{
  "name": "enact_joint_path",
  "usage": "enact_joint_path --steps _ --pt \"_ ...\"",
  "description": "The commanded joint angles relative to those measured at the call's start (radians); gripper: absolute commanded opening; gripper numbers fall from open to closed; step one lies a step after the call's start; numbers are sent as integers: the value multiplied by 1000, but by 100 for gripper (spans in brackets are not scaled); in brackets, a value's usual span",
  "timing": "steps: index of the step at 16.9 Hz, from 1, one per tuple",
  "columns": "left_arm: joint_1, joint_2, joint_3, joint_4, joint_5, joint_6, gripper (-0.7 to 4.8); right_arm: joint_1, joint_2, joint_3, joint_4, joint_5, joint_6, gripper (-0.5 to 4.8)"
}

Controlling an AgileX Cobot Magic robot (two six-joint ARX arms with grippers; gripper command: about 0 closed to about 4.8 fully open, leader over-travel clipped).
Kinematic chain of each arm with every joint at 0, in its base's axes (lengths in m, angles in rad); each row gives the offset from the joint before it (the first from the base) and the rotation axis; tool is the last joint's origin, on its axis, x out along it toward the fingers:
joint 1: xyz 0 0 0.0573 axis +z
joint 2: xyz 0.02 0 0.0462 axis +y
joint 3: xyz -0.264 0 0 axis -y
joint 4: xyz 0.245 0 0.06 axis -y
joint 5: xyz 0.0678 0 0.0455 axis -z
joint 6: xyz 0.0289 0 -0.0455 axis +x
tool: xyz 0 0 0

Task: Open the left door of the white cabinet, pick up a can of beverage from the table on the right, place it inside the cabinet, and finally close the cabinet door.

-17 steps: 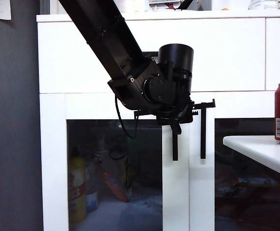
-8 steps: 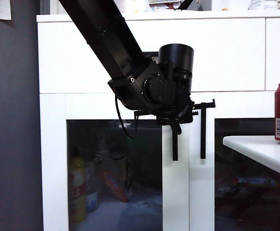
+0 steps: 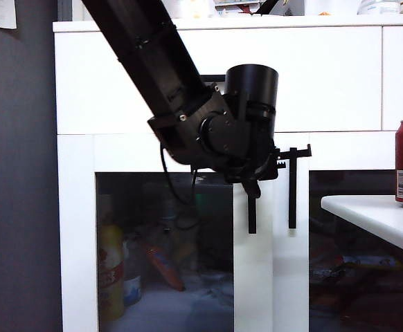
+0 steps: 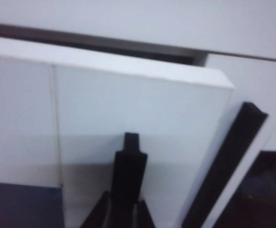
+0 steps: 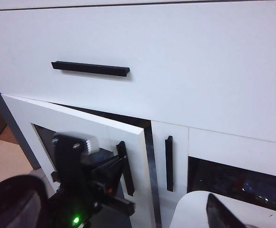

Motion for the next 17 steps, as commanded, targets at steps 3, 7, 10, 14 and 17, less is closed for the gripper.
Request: enact_joint_path --steps 3,7,10,14,17 --pt "-33 -84 -190 -160 52 -16 -5 0 24 4 -19 -17 -15 479" --pt "-40 -227 -294 -221 52 -16 -5 6 158 4 23 -43 -15 479" --pt "-51 -286 -303 -200 52 -16 -5 6 290 4 177 -100 -32 461" --pt "-56 -307 -303 -190 55 -16 -5 5 522 39 282 -143 -33 203" --pt "-55 -302 -303 -206 75 -16 -5 5 576 73 291 -186 -34 156"
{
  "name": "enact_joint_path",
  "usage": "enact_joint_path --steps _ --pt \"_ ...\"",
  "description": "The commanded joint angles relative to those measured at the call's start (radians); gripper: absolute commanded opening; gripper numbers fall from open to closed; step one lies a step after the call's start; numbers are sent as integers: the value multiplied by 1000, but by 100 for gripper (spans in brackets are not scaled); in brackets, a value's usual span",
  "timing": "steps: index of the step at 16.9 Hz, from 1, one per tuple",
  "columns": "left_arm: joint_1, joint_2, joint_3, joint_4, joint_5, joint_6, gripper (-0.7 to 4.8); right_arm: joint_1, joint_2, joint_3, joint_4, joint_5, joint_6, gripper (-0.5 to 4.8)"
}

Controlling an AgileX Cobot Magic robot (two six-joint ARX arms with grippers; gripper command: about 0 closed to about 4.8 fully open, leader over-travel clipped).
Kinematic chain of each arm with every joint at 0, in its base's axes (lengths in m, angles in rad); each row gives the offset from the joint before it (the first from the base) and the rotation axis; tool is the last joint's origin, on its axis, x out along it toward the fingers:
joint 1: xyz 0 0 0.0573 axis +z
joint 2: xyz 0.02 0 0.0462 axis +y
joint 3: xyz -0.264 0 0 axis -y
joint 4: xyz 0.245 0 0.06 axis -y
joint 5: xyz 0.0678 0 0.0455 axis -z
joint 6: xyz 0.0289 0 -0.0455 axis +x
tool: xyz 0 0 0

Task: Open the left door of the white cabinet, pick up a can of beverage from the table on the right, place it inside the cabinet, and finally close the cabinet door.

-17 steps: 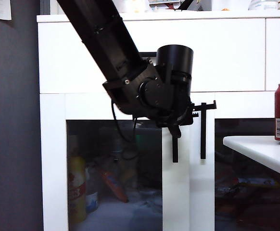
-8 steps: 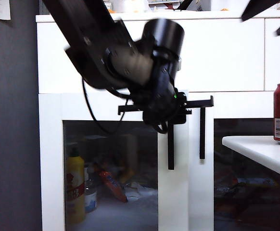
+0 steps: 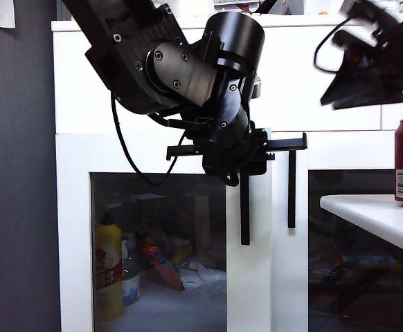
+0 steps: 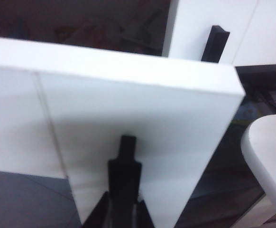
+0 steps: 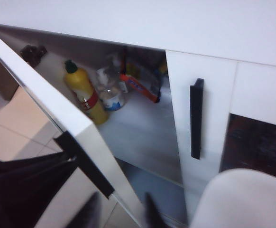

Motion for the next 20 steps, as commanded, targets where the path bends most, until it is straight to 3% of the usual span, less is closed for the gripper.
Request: enact_joint_path --steps 1,4,10,15,20 --pt "-12 -8 -4 -13 21 5 -5 0 -8 32 35 -45 -6 156" --pt "-11 -8 -4 -13 24 5 -5 -2 -18 43 111 -43 -39 154" --pt "-11 -8 -4 -12 25 5 -5 2 117 129 135 -25 -60 -1" --pt "-12 -8 -4 -13 25 5 -5 10 355 369 -24 -117 -57 -1" --pt "-19 -8 -4 -42 25 10 -5 47 406 392 -165 -185 -114 -1"
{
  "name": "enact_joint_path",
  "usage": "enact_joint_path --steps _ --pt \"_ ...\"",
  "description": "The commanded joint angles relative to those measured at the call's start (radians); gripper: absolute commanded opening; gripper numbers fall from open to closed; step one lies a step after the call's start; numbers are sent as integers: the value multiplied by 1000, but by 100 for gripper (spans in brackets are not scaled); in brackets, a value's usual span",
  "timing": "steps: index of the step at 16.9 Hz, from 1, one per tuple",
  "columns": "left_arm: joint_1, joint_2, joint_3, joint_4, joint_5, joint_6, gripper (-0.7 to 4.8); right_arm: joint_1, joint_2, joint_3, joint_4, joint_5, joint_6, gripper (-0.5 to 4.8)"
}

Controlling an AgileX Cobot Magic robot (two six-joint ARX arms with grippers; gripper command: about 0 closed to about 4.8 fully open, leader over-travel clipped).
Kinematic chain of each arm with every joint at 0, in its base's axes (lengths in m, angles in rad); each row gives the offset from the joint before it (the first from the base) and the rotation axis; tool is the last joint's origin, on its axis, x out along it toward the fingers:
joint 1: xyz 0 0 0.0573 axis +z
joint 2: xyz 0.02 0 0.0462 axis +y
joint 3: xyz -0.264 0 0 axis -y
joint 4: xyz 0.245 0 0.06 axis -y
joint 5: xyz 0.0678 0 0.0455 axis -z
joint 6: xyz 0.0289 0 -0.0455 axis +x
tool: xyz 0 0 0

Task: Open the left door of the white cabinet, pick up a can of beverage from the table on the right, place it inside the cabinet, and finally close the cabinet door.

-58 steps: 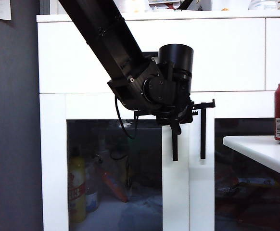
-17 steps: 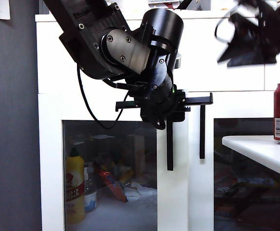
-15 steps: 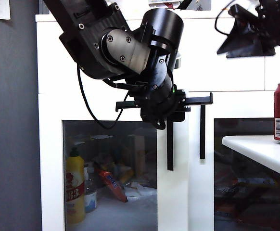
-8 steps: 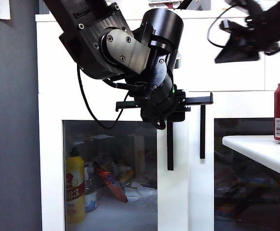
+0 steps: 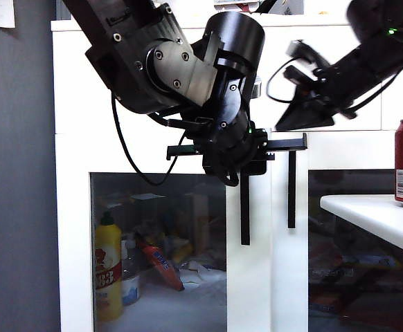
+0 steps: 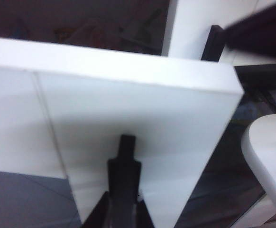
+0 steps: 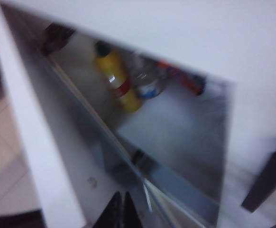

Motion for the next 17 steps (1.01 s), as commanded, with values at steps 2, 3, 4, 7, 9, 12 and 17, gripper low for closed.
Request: enact_joint_path --steps 2,3,4,7,9,12,17 --pt "-16 -9 -3 -66 18 8 -5 4 -1 7 -71 -61 -31 -1" --pt "-18 -10 -3 -88 18 8 -5 4 -1 7 -97 -82 -42 -1" --pt "-22 -10 -3 -105 17 8 -5 4 -1 7 -112 -101 -53 -1" --pt "-39 -10 -3 -110 17 8 -5 4 -1 7 -117 -121 -55 -1" --pt "-46 -10 -3 -126 13 8 -5 6 -1 7 -124 -161 -55 -1" --pt "-60 -10 -3 -157 -40 8 -5 8 -1 7 -138 -222 -51 -1" --pt "-83 -51 -3 -306 -56 8 -5 19 -1 7 -156 -301 -52 -1"
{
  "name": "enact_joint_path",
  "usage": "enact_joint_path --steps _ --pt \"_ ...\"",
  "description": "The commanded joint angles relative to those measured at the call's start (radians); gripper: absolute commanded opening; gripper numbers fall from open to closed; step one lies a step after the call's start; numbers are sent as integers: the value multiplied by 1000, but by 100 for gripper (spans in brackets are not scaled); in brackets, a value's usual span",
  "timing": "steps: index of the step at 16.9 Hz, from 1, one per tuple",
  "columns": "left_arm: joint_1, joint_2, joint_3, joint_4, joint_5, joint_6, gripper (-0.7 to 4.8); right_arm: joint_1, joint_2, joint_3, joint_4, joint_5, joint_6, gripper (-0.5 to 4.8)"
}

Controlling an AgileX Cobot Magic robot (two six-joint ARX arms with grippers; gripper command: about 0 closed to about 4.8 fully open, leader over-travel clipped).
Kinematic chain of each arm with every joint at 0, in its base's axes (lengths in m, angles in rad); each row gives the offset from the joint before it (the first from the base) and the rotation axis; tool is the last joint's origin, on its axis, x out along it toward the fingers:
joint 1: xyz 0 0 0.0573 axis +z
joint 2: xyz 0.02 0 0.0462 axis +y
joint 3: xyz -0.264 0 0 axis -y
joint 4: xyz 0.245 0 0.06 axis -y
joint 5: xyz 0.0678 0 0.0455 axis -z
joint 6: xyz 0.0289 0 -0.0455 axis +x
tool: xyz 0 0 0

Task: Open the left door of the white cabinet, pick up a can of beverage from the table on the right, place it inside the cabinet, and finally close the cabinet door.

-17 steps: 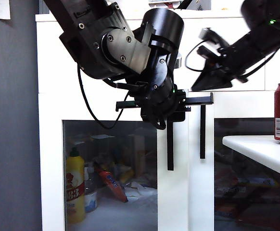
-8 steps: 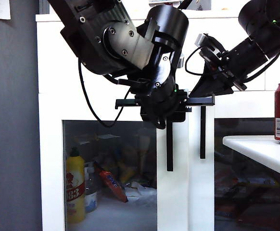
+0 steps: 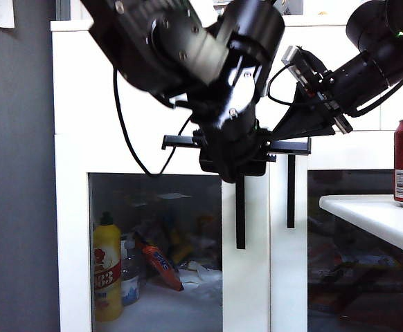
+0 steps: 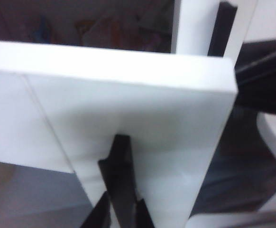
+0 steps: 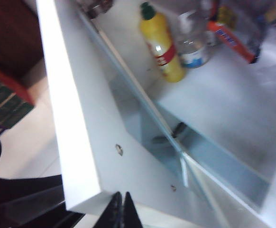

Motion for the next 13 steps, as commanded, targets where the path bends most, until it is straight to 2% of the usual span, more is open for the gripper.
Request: enact_joint_path --steps 1,9,10,11,12,13 --pt "-38 -27 -7 -200 51 13 -6 32 -3 5 5 -93 -7 -1" --pt "-99 -94 -11 -529 80 5 -1 33 -3 5 -96 -101 -35 -1" --pt "-102 -109 -11 -568 112 5 47 33 -3 5 -95 -98 -50 -1" --pt "-106 -131 -13 -608 162 5 208 33 -3 5 -93 -103 -50 -1" --pt "-113 -152 -18 -636 199 5 340 33 -3 5 -96 -103 -50 -1" --pt "-116 -171 -23 -659 219 6 420 33 -3 5 -96 -104 -50 -1"
